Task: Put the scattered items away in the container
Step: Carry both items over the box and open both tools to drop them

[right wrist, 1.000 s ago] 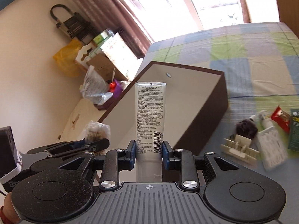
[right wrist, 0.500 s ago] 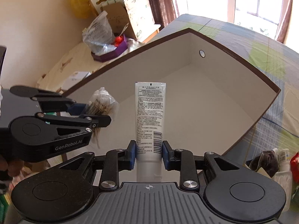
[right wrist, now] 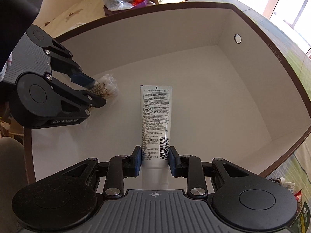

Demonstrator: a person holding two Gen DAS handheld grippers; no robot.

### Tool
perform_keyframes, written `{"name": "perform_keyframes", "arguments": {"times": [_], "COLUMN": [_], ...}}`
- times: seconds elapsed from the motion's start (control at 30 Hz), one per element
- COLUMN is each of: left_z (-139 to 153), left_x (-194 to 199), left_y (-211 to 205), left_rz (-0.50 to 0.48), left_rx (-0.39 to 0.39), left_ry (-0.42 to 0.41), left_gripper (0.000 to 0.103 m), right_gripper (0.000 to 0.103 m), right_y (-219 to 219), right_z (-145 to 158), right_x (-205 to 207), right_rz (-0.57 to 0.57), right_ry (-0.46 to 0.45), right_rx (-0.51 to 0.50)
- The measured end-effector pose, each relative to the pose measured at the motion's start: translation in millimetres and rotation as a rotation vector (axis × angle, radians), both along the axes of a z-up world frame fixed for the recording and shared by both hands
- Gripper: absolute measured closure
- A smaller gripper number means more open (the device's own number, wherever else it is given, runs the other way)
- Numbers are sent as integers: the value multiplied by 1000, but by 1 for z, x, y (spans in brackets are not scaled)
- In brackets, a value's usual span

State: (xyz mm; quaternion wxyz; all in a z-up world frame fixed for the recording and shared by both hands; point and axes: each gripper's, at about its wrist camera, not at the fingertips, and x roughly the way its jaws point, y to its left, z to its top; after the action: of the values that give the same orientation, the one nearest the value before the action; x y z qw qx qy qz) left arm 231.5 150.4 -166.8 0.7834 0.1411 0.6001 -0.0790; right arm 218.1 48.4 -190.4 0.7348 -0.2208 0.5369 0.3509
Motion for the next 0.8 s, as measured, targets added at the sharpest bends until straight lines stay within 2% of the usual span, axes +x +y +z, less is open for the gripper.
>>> {"name": "perform_keyframes", "arguments": {"times": [0.03, 0.07, 0.13, 0.17, 0.2, 0.23, 0.3, 0.57, 0.8], "left_z": [-2, -5, -7, -8, -9, -9, -9, -6, 4], "left_x": [1, 2, 4, 4, 4, 4, 4, -2, -4], "left_y": [0, 0, -1, -1, -2, -4, -6, -16, -22], "left_rz": [-3, -7, -1, 3, 0, -6, -17, -46, -33], "left_rx": [9, 11, 15, 17, 20, 24, 31, 70, 79], "left_ry": [11, 26, 42, 49, 57, 66, 83, 77, 48], "left_gripper": [71, 56, 43, 37, 32, 29, 25, 16, 15], "right_gripper": [72, 72, 71, 65, 41, 22, 21, 21, 21], "right_y": [1, 1, 2, 2, 2, 3, 5, 1, -5], "right_z": [-3, -5, -10, -11, -11, -10, -5, 5, 22], "right_x": [2, 4, 7, 8, 8, 6, 3, 13, 10], "right_rz": [-9, -20, -17, -15, -8, 2, 25, 29, 24], "right_ry": [4, 10, 39, 41, 33, 16, -30, -61, -98], "right_rx": [-12, -21, -32, -32, -32, -28, -20, -19, 7]}}
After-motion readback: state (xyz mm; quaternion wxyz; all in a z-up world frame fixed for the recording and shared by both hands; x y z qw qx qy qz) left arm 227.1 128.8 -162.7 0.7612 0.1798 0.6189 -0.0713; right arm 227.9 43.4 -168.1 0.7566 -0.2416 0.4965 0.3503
